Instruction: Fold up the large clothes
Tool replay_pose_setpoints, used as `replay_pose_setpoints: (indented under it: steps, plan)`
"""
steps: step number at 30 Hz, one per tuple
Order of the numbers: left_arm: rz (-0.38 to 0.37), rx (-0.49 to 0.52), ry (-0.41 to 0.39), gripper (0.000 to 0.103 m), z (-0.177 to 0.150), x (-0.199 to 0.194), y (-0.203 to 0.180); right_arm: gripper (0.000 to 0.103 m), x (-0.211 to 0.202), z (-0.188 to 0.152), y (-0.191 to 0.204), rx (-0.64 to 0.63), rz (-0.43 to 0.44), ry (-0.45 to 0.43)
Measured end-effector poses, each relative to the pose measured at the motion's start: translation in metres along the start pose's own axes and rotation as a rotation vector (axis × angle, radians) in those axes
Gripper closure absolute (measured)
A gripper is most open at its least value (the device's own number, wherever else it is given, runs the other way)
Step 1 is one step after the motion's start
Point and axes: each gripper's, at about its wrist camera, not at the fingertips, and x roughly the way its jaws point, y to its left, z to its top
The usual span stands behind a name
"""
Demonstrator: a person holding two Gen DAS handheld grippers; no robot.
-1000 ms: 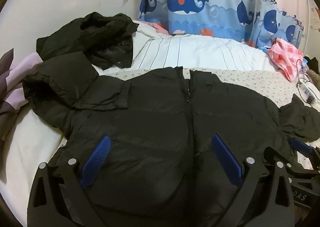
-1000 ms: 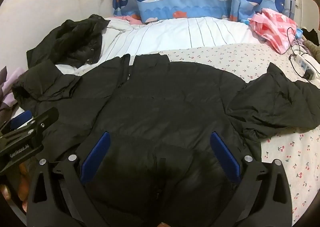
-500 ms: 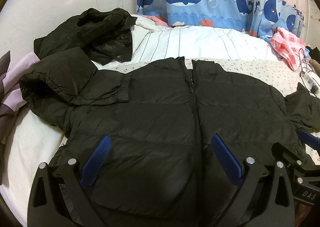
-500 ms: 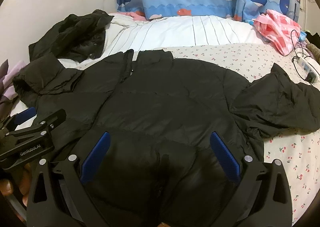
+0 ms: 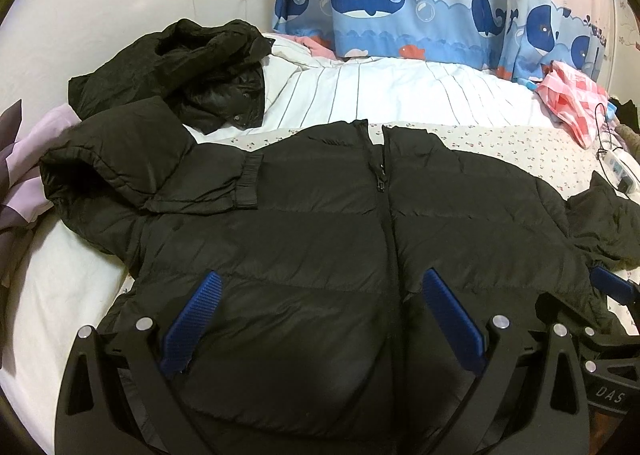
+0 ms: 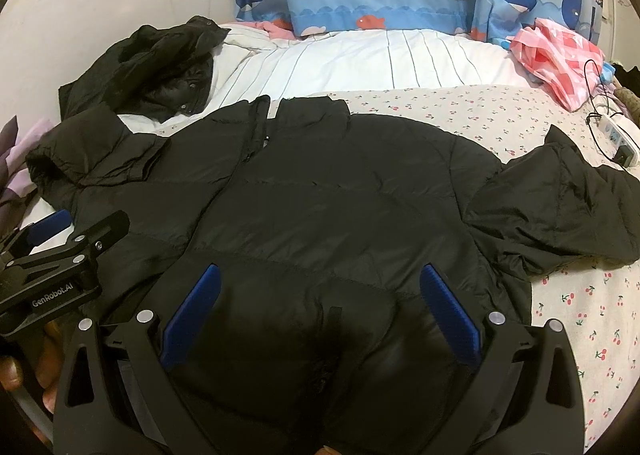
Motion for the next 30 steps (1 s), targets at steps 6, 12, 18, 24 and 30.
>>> replay_pose_setpoints:
  steps: [6,12,18,24,30]
  plan:
    - [0.001,0.007,-0.009,0.006,0.0013,-0.0024,-0.0006,0.007,0.0005,-0.0009,0.0019,0.0,0.002,-0.001]
    - [0.001,0.008,-0.008,0.006,0.0011,-0.0027,-0.002,0.007,0.0007,-0.0015,0.0033,-0.003,-0.001,-0.001]
    - [0.002,0.008,-0.006,0.006,0.0011,-0.003,-0.0024,0.007,0.0005,-0.0011,0.0025,-0.002,0.0,-0.002]
    - [0.002,0.012,-0.007,0.006,0.001,-0.0031,-0.003,0.007,0.0002,-0.0007,0.0032,-0.002,0.001,-0.003]
    - [0.003,0.012,-0.007,0.006,0.0005,-0.0034,-0.0039,0.007,0.0003,-0.0008,0.0036,-0.002,0.001,-0.002]
